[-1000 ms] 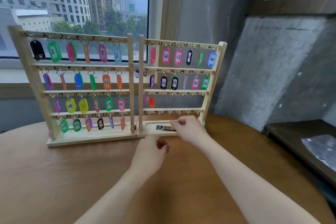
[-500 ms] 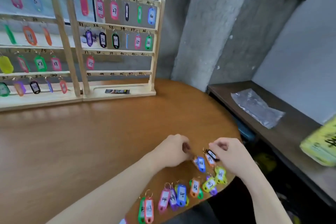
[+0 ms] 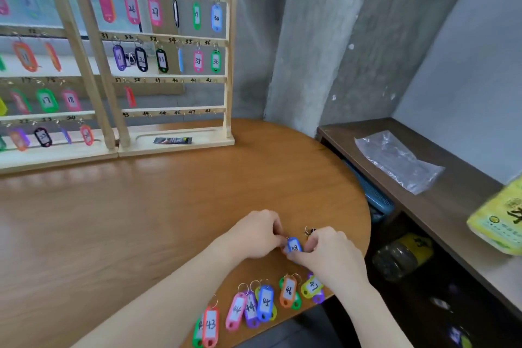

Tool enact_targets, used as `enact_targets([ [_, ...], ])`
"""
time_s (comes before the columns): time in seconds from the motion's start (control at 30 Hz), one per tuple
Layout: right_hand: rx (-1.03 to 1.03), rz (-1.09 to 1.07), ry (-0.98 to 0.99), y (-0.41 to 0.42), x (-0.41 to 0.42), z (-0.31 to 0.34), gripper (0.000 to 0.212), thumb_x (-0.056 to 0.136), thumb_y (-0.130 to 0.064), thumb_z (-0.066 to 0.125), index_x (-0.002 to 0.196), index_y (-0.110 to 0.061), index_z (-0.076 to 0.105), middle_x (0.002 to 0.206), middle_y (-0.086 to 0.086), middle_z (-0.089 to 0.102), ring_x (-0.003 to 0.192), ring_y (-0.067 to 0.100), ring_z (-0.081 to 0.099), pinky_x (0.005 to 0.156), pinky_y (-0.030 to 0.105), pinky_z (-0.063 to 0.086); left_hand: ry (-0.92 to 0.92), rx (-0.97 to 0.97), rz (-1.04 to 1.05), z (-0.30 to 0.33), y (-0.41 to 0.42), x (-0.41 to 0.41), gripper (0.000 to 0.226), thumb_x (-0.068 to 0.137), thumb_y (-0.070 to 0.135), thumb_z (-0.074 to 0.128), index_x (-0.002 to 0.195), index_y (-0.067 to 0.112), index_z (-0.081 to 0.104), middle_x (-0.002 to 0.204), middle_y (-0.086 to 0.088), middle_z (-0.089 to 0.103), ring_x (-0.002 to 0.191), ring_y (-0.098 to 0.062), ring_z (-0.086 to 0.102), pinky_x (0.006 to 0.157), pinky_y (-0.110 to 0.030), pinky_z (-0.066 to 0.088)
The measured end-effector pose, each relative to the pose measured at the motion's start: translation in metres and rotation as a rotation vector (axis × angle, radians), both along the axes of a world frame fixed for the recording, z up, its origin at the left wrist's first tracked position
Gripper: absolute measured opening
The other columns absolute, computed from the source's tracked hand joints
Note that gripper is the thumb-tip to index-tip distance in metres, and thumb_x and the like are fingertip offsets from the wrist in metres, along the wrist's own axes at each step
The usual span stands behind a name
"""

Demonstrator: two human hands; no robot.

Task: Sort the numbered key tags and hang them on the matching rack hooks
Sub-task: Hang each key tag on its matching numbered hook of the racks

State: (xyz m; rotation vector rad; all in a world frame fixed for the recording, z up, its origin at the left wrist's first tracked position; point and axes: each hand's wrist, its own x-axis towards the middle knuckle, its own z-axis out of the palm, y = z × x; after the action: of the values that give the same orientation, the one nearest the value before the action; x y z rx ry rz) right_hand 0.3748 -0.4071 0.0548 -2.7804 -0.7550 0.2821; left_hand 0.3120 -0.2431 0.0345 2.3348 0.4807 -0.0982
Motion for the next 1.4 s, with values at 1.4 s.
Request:
enact_targets([
  [1.4,0.769,0.417,0.656,0.287,-0.026,0.091,0.033,0.111,-0.026,0.037,0.093,-0.009,0.058,0.066,0.003,0.050,0.054,0.014,0.047,0.051,0.024,0.041,-0.088,0.279,0.427,0.139,0.243,-0.128,0.019,0.099,0.020,0.060,0.082,0.024,0.068,0.074,0.007,0.074,0.060,-0.007,0.061,0.055,-0.028,0.051],
])
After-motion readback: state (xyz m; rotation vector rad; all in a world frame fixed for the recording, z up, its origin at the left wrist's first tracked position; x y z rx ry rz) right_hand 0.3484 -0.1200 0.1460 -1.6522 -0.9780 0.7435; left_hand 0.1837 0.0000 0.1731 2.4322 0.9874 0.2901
